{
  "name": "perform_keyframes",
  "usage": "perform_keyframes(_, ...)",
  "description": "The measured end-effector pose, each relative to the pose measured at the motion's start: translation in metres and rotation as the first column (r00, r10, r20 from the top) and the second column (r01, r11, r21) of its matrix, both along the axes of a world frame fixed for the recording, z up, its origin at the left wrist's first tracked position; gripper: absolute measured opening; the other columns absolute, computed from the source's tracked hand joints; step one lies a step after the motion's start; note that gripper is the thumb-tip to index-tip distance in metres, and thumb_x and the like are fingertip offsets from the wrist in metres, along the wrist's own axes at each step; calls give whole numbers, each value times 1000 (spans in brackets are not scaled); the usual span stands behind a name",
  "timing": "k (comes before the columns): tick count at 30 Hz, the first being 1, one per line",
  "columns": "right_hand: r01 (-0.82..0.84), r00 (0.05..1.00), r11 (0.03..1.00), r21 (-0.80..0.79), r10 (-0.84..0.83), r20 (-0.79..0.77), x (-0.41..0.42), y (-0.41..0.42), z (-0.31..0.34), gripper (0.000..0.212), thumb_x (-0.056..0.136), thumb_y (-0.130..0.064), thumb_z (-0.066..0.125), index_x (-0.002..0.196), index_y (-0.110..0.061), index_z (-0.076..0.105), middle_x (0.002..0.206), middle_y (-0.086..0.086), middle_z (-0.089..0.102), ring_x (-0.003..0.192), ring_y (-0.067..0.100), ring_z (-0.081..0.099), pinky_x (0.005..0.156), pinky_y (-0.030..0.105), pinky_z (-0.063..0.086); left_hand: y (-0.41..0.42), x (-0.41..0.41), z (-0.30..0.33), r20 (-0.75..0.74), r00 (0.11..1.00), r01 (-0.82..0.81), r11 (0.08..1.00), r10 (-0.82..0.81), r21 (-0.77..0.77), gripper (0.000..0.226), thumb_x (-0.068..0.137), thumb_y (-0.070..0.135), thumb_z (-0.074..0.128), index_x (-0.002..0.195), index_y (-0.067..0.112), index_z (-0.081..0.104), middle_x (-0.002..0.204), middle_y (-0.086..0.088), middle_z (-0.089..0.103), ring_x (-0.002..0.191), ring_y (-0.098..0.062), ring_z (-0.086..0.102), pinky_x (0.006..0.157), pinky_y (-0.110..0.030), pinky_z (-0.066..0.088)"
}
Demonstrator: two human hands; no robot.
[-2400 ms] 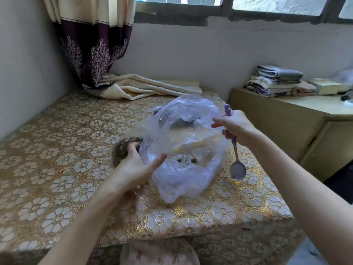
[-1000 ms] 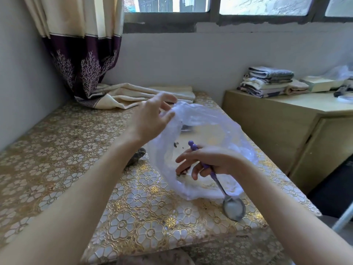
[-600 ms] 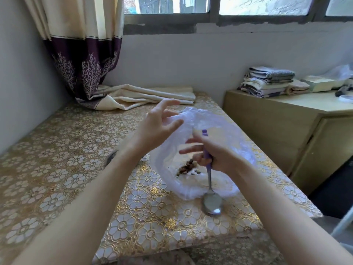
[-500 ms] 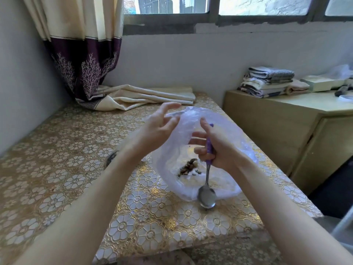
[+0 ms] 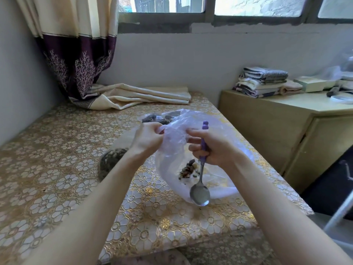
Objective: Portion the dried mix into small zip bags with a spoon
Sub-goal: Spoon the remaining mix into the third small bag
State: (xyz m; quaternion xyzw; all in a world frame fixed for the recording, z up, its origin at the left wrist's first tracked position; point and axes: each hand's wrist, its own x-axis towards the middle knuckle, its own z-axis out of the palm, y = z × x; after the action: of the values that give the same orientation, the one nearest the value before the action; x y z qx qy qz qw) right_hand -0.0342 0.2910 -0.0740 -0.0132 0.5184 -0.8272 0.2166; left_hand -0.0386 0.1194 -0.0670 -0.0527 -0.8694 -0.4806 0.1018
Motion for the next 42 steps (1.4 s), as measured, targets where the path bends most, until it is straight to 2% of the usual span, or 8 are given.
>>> perform_keyframes(2,-1,1000,999,46,2,-13,1,2,1,19,96,-16,48,79,-12,55,60,1,65,33,3,32,26,12,23,-8,-2,-3,56,998,15,995,-21,101,10,80,2,57,81,-7,57,71,-10,54,67,-17,48,63,-28,34)
perform_keyframes(7,253,966,967,-25,-251,65,-3,18,4,54,100,-36,36,79,7,60,62,16,67,34,8,44,28,15,31,-27,12,4,169,985,-49,874,-39,483,24,89,16,58,112,22,51,104,-3,62,79,-14,66,57,-23,50)
perform_keyframes(9,363,930,930,-50,-358,84,-3,30,4,66,98,-47,35,72,7,63,54,14,64,39,11,51,37,16,41,-34,20,1,71,996,-71,910,46,408,25,92,19,52,116,28,48,113,-2,58,92,-16,62,66,-25,48)
perform_keyframes(12,487,873,857,171,-485,-56,1,44,0,80,95,-58,26,52,-6,70,40,3,54,46,9,40,47,21,36,-39,34,-8,-98,995,6,978,15,209,35,93,36,50,127,35,43,119,4,52,99,-9,56,69,-23,46)
perform_keyframes(17,652,758,698,295,-600,-255,6,54,-5,77,93,-62,32,45,-8,61,47,9,62,32,7,31,38,13,23,-26,49,-27,-24,993,114,984,-118,-135,69,76,58,50,139,36,31,125,9,38,109,-11,46,90,-33,43)
perform_keyframes(27,725,669,611,318,-516,-535,26,75,-18,46,87,-42,62,60,-6,68,54,8,67,42,13,57,38,18,41,-11,45,-56,-36,994,-98,982,105,161,22,89,19,59,109,21,50,95,2,58,89,-18,61,80,-43,53)
perform_keyframes(33,629,752,702,334,-440,-490,34,83,-19,37,87,-31,62,60,-8,70,50,4,65,41,9,56,40,16,44,-10,36,-58,103,988,-146,915,115,376,10,92,14,53,89,23,49,99,-12,60,93,-29,60,79,-43,50)
perform_keyframes(42,601,767,715,357,-391,-508,41,93,-19,33,89,-26,61,63,-6,68,52,6,62,41,10,55,39,16,42,-2,23,-52,140,972,-230,870,187,437,5,94,19,46,97,18,43,89,-6,55,78,-24,54,70,-44,51)
